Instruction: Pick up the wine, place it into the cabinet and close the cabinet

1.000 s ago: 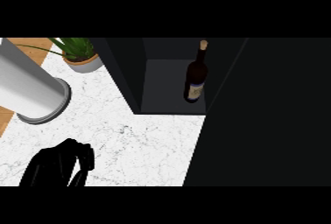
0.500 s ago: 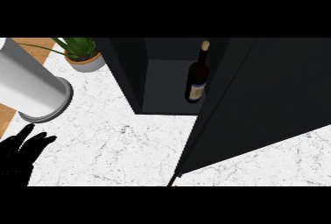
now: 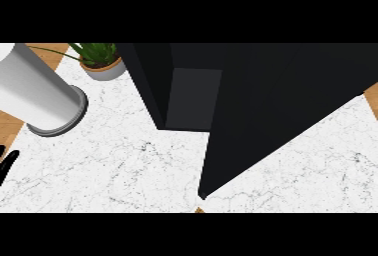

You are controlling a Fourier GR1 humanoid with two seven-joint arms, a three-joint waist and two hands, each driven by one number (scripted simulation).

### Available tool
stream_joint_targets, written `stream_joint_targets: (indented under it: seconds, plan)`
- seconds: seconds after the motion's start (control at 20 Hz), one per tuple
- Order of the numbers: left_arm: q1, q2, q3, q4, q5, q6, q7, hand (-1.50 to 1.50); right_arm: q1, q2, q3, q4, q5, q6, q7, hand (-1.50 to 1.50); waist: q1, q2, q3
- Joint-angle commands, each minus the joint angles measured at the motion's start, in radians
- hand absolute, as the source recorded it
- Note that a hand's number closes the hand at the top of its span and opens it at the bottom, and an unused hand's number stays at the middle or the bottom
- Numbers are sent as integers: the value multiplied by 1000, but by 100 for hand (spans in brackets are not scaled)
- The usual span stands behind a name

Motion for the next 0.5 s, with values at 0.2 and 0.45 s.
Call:
stream_joint_targets:
  seconds: [0.2,0.45]
  plan:
    - [56,53,79,80,14,-134,-27,-150,-235,124,30,179,64,-247,-46,150,14,5,-1]
    - [98,94,133,109,46,-237,-26,-150,-338,124,-41,294,17,-307,-73,150,31,10,1]
